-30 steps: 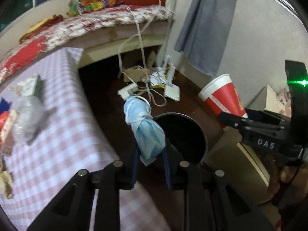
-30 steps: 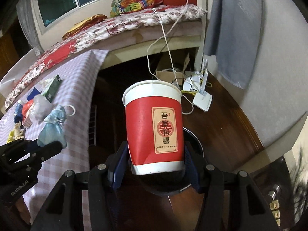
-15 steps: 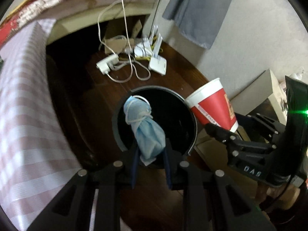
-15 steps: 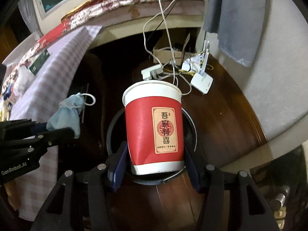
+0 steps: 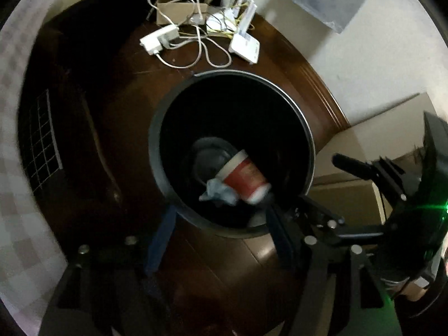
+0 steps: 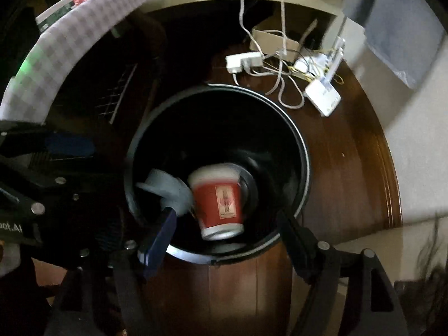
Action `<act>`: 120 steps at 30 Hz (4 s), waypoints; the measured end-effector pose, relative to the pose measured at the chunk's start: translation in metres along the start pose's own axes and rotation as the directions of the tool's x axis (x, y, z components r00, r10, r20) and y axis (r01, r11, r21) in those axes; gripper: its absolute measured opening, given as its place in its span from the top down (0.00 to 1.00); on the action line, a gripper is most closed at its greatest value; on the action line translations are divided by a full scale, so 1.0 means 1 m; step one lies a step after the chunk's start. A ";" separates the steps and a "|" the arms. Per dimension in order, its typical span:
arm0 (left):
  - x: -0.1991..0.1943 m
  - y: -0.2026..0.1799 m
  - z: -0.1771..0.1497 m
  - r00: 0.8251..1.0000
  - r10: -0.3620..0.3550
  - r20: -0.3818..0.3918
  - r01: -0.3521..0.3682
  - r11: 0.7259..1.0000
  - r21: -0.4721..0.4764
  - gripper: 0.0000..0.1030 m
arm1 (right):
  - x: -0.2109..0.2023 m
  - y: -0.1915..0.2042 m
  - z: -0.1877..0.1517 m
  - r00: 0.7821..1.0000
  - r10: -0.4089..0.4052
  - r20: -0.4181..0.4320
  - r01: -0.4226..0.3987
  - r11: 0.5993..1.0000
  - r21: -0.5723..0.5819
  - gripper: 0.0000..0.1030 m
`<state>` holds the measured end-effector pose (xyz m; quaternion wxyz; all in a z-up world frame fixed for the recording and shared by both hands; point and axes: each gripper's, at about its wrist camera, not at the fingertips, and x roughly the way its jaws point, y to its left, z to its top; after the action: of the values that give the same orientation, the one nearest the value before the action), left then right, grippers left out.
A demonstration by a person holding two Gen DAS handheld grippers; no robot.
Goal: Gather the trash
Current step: 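Carry both items over the black bin and open both tools to drop them, then move both tools back over the table toward the remaining cloths, then grasp the yellow cloth with the left tool while the right tool grasps the beige bundle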
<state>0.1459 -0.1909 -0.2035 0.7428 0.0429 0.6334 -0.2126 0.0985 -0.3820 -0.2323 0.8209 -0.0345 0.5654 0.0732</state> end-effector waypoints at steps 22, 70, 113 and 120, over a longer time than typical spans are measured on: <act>-0.162 0.031 -0.048 0.917 0.129 0.377 -0.128 0.991 -0.027 0.24 | -0.166 0.069 0.041 0.955 -0.136 0.264 0.087 0.978 0.190 0.26; -0.275 0.306 -0.219 0.715 0.548 0.434 -0.248 0.779 -0.576 0.19 | -0.181 0.416 0.150 0.929 0.262 0.263 -0.171 0.931 -0.323 0.25; -0.229 0.433 -0.192 0.850 0.433 0.299 -0.154 0.748 -0.646 0.53 | -0.052 0.550 0.192 0.941 0.336 0.026 -0.281 0.824 -0.491 0.70; -0.241 0.413 -0.196 0.829 0.436 0.350 -0.144 0.772 -0.619 0.59 | -0.074 0.533 0.181 0.933 0.355 0.056 -0.285 0.827 -0.485 0.71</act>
<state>0.0918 0.3113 -0.0952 0.8768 -0.1332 0.4503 0.1034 0.1550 0.1629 -0.0843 0.8024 -0.1311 0.4675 0.3469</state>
